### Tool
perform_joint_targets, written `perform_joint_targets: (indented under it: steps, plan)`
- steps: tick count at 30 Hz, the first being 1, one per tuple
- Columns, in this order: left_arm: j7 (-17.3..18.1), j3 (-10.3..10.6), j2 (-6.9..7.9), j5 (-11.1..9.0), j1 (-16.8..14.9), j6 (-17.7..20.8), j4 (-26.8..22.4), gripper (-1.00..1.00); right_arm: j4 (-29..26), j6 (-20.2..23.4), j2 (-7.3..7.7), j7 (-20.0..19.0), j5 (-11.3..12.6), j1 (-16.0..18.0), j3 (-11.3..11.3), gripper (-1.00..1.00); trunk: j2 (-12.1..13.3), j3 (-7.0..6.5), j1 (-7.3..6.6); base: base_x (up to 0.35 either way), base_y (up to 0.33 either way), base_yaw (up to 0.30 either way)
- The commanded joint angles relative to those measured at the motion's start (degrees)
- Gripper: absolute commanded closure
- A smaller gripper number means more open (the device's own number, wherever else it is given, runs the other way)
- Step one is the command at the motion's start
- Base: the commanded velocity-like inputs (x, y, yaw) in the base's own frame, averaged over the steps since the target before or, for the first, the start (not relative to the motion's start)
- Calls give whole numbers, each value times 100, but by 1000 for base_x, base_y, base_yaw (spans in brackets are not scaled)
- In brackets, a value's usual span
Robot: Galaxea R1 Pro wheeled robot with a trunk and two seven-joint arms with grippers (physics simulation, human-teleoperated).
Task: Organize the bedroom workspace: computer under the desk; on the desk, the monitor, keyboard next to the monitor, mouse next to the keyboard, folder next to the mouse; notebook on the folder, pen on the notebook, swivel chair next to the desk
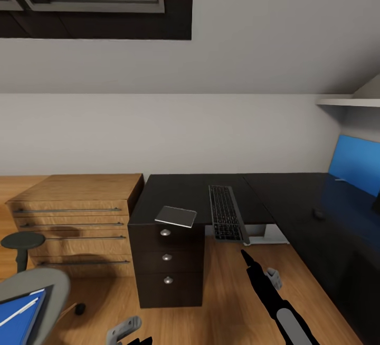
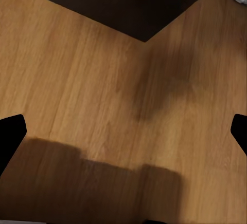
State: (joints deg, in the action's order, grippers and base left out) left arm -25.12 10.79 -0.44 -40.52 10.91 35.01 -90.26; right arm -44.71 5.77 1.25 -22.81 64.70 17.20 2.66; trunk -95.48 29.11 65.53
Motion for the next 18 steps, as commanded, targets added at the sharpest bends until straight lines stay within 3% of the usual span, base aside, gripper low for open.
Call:
perform_joint_targets:
  steps: [1,6,18]
  plan:
    - [-54,2,0,-61,-1,6,-9,-100,-1,56,-2,-22,60,2,15,-100,-3,5,1,140,73,0]
    - [-54,2,0,-62,-1,8,-9,-100,-2,56,-2,-22,60,2,15,-100,-3,5,1,154,97,0]
    - [-54,-63,1,-61,-1,6,-9,-100,4,56,-2,-22,60,2,15,-100,-3,5,1,18,11,0]
